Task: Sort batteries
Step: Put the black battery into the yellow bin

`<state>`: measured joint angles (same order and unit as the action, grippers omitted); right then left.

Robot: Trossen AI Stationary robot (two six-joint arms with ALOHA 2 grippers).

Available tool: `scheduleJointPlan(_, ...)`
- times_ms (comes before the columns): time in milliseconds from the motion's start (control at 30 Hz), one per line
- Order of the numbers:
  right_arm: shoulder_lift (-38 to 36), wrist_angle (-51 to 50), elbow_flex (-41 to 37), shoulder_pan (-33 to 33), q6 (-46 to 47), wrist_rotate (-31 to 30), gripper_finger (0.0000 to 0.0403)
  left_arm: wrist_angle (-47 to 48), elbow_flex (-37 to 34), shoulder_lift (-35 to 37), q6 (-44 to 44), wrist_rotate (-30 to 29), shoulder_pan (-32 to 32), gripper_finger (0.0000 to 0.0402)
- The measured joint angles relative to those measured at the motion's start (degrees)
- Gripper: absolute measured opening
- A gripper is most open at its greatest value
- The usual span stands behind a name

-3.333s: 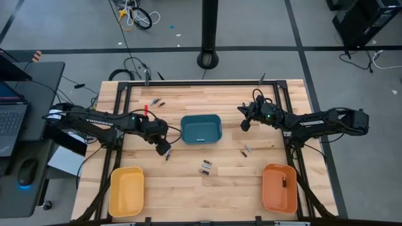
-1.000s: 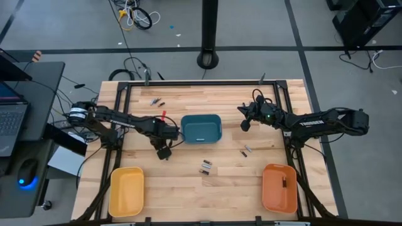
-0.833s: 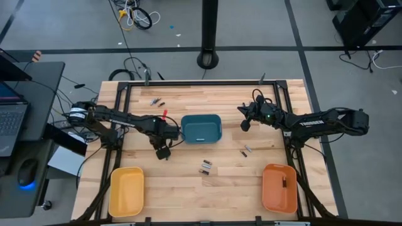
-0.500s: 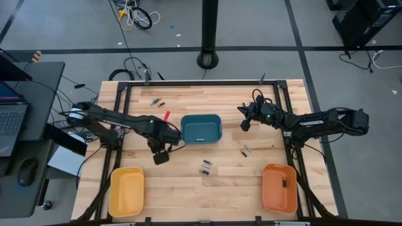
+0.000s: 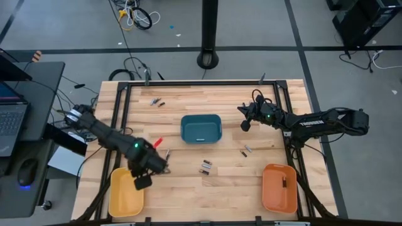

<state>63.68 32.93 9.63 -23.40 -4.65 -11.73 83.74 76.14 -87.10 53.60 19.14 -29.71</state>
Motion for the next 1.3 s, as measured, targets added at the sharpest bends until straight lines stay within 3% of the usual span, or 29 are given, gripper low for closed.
scheduleJointPlan(667,0.0,0.9,0.0,-0.04,-1.11,0.0,0.001,-30.23,-29.2,11.07,26.26,1.3,-11.76,0.0028)
scheduleJointPlan(933,0.0,0.9,0.0,-0.04,-1.0,0.0,0.001,-34.59,-32.24,11.07,28.23,1.36,-12.85,0.0032)
scheduleJointPlan(1300,0.0,1.01,0.0,-0.04,-1.0,0.0,0.001,-34.44,-32.24,11.03,28.35,-0.89,-12.66,0.0095)
